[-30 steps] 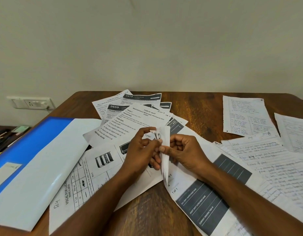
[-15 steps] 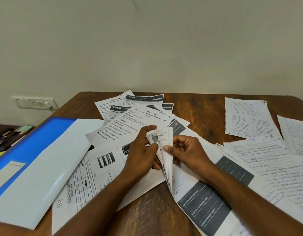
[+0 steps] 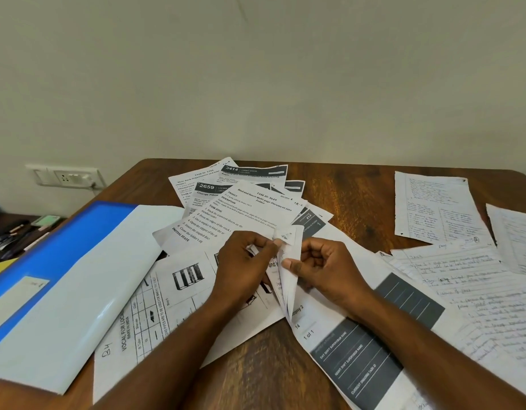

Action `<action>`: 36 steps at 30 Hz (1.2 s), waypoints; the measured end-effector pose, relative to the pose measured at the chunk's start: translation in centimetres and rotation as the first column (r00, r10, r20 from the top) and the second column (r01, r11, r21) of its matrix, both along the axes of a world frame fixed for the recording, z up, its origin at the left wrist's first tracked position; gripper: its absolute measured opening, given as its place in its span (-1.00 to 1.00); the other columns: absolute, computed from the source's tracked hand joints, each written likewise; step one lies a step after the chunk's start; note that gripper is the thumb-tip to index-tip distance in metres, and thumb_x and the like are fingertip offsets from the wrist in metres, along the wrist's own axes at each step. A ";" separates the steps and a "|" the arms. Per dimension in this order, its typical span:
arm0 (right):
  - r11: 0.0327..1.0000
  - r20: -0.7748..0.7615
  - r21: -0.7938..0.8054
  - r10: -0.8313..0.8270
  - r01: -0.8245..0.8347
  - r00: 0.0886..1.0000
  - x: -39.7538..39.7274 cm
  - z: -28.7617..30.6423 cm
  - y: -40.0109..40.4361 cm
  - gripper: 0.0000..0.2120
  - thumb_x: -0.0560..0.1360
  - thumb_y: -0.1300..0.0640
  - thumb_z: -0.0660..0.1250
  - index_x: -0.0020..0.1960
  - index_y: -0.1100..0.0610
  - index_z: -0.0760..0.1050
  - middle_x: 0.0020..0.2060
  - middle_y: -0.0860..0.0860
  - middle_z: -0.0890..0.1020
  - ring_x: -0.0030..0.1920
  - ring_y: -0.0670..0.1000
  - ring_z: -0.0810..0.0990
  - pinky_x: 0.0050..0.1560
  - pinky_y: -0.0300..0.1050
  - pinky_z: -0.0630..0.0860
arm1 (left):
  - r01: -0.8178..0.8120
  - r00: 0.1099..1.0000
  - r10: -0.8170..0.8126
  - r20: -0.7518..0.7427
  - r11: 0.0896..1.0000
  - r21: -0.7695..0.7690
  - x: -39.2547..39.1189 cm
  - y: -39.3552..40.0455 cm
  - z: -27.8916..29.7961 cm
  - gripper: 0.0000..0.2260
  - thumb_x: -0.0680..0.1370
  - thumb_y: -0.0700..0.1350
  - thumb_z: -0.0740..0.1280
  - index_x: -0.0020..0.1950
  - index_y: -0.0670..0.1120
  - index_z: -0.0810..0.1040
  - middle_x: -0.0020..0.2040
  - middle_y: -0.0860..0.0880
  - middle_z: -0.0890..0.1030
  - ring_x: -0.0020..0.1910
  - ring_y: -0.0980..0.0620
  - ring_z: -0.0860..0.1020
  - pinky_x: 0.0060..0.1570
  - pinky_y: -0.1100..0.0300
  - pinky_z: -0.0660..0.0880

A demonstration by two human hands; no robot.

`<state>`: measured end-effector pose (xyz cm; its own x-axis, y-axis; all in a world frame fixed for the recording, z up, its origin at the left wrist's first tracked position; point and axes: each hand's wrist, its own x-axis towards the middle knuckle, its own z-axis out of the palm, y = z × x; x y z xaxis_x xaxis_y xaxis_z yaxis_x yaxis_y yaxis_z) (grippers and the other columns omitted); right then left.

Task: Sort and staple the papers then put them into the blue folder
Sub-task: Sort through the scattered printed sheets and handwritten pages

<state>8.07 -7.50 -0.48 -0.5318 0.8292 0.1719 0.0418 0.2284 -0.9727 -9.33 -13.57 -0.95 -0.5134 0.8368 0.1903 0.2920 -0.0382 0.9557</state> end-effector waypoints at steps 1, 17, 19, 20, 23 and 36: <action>0.999 0.024 0.035 -0.011 0.010 1.000 0.0 -0.1 -0.1 -0.84 0.47 0.16 0.58 0.03 0.14 0.70 -0.18 0.08 0.76 -0.29 0.06 0.72 -0.32 -0.07 0.64 | 0.005 1.000 -0.005 0.017 1.000 -0.011 -0.1 0.1 0.0 -0.74 0.50 0.18 0.54 -0.20 0.01 0.67 -0.02 -0.05 0.69 -0.27 -0.12 0.70 -0.39 -0.04 0.63; 0.859 0.150 0.512 -0.115 0.023 0.982 -0.4 -0.5 -1.0 -0.85 0.51 -0.03 0.53 -0.06 0.04 0.67 -0.25 -0.16 0.66 -0.20 -0.07 0.64 -0.25 -0.28 0.55 | 0.003 0.990 0.000 0.143 1.000 -0.021 0.0 -0.3 0.6 -0.78 0.52 0.04 0.55 -0.26 0.01 0.63 -0.27 -0.05 0.70 -0.35 0.02 0.63 -0.29 0.09 0.51; 0.860 0.151 0.509 -0.118 0.025 0.981 -0.4 -0.5 -0.9 -0.86 0.52 -0.03 0.53 -0.09 0.03 0.66 -0.26 -0.17 0.65 -0.20 -0.08 0.63 -0.25 -0.30 0.54 | 0.003 0.989 -0.001 0.147 1.000 -0.014 0.0 -0.4 0.8 -0.79 0.55 -0.04 0.53 -0.20 -0.11 0.64 -0.32 -0.08 0.70 -0.43 0.05 0.62 -0.39 0.17 0.49; 0.862 0.153 0.507 -0.118 0.025 0.981 -0.4 -0.6 -0.9 -0.85 0.52 -0.04 0.53 -0.09 0.04 0.66 -0.26 -0.16 0.65 -0.19 -0.08 0.64 -0.24 -0.28 0.56 | -0.001 0.990 0.003 0.138 1.000 -0.015 0.0 -0.5 1.0 -0.79 0.56 -0.06 0.53 -0.18 -0.15 0.64 -0.34 -0.08 0.69 -0.45 0.06 0.61 -0.43 0.20 0.48; 0.865 0.160 0.502 -0.115 0.020 0.980 -0.6 -0.7 -1.1 -0.85 0.51 -0.03 0.53 -0.11 0.03 0.65 -0.27 -0.16 0.65 -0.18 -0.09 0.64 -0.23 -0.28 0.57 | -0.031 0.989 0.035 0.141 0.999 -0.026 -0.3 -0.8 1.1 -0.80 0.55 -0.12 0.52 -0.18 -0.22 0.64 -0.35 -0.14 0.66 -0.50 0.06 0.57 -0.49 0.25 0.45; 0.881 0.188 0.473 -0.121 0.018 0.975 -0.4 -0.7 -0.8 -0.77 0.49 -0.12 0.50 -0.01 0.03 0.70 -0.17 -0.16 0.71 -0.12 -0.09 0.65 -0.19 -0.33 0.55 | -0.024 0.972 0.030 0.233 0.999 -0.031 -2.3 -1.0 2.3 -0.85 0.45 -0.44 0.51 -0.10 -0.33 0.56 -0.21 -0.35 0.67 -0.32 -0.18 0.72 -0.39 0.09 0.65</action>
